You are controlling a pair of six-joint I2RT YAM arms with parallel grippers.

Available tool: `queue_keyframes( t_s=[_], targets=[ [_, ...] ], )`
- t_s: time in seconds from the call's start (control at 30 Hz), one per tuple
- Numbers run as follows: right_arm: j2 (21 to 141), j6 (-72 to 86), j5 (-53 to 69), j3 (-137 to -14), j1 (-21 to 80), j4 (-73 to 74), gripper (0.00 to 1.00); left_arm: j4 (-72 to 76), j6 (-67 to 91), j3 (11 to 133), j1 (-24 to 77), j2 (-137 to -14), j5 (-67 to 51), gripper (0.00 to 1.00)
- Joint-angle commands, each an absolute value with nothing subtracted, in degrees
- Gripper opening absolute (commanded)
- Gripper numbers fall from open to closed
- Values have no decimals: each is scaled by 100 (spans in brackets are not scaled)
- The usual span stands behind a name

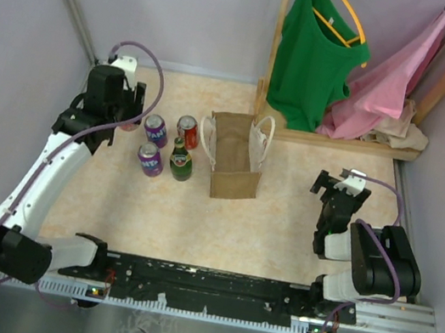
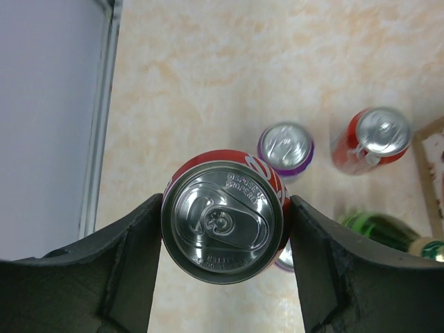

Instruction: Take the beverage out of the canvas bag

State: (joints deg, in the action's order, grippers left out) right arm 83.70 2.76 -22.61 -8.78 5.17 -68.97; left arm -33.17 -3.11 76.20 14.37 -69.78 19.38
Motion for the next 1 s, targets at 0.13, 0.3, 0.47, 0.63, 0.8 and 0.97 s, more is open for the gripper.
queue_keyframes(
  t_s=[0.13, 0.3, 0.47, 0.63, 0.8, 0.97],
  targets=[
    [8323, 288, -2296, -984, 488, -7146, 99, -1854, 592, 5949, 1044, -6408, 2223, 0],
    [8323, 288, -2303, -984, 483, -7150, 99, -841, 907, 4828, 916, -6315, 2422, 0],
    [8323, 283, -2296, -983, 479, -7154, 99, -213, 1108, 4442, 751, -6557, 2495, 0],
    [8323, 289, -2300, -984, 483, -7147, 99, 307, 1138, 4266, 594, -6904, 2463, 0],
    [8323, 290, -2298, -984, 482, -7152, 99, 491, 1185, 4407, 433, -7461, 2196, 0],
    [8323, 290, -2305, -984, 482, -7154, 99, 519, 1205, 4643, 369, -7861, 1960, 0]
  ],
)
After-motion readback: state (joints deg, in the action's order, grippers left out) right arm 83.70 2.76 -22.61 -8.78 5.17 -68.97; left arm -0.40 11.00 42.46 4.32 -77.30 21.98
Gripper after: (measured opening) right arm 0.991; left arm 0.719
